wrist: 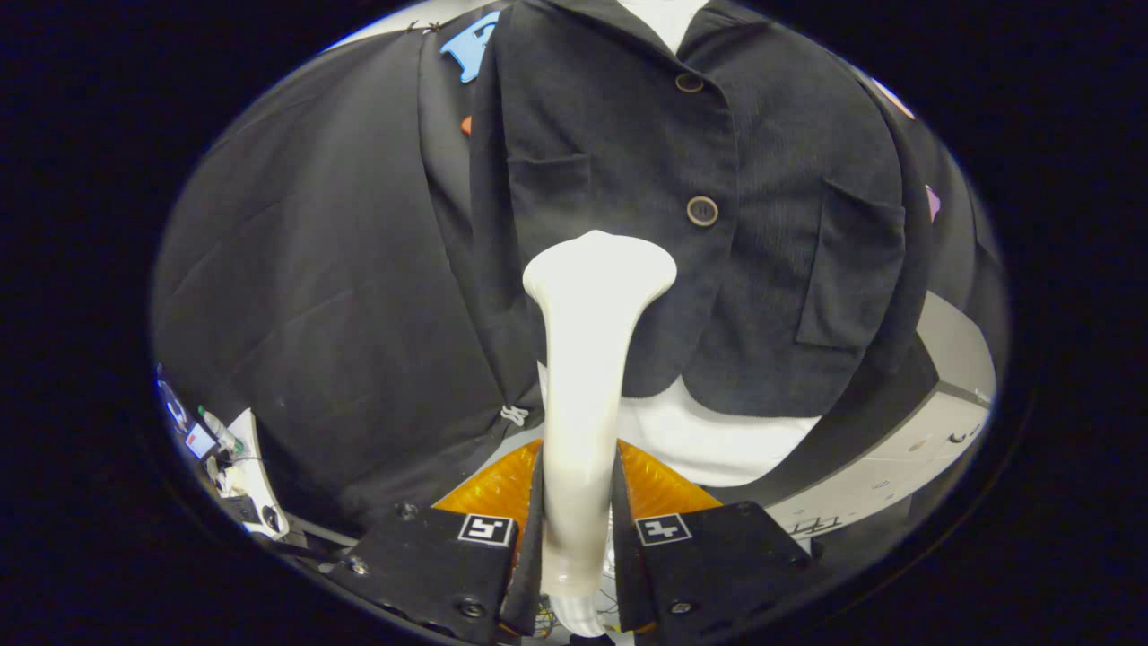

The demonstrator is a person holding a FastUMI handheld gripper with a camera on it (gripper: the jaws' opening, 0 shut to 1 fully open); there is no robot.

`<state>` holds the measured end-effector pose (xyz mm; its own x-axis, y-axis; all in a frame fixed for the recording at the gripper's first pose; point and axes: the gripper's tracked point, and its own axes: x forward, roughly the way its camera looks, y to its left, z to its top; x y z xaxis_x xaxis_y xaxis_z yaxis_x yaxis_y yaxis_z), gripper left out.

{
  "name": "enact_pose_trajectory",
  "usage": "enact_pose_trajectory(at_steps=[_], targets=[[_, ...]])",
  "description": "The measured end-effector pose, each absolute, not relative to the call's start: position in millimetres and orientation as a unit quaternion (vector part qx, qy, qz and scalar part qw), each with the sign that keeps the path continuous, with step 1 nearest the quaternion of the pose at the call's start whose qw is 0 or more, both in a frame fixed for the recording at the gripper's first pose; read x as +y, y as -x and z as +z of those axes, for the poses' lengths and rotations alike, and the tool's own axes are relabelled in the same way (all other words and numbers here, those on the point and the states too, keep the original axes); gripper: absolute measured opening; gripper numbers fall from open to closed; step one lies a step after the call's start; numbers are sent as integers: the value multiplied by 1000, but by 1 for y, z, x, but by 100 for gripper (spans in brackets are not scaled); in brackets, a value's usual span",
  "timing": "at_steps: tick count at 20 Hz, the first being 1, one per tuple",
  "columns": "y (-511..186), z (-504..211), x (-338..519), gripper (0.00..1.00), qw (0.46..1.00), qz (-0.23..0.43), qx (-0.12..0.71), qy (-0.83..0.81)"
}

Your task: Iron the clothes twice with a garment steamer, once on the left side and once on the right side.

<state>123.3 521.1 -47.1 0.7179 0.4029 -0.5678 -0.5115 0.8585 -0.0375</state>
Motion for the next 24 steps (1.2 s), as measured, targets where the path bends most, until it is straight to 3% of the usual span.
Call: enact_pose_trajectory(at_steps=[12, 24], targets=[[-112, -96, 491, 36, 912, 230, 320, 118], [-74, -54, 416, 36, 931, 227, 274, 83]])
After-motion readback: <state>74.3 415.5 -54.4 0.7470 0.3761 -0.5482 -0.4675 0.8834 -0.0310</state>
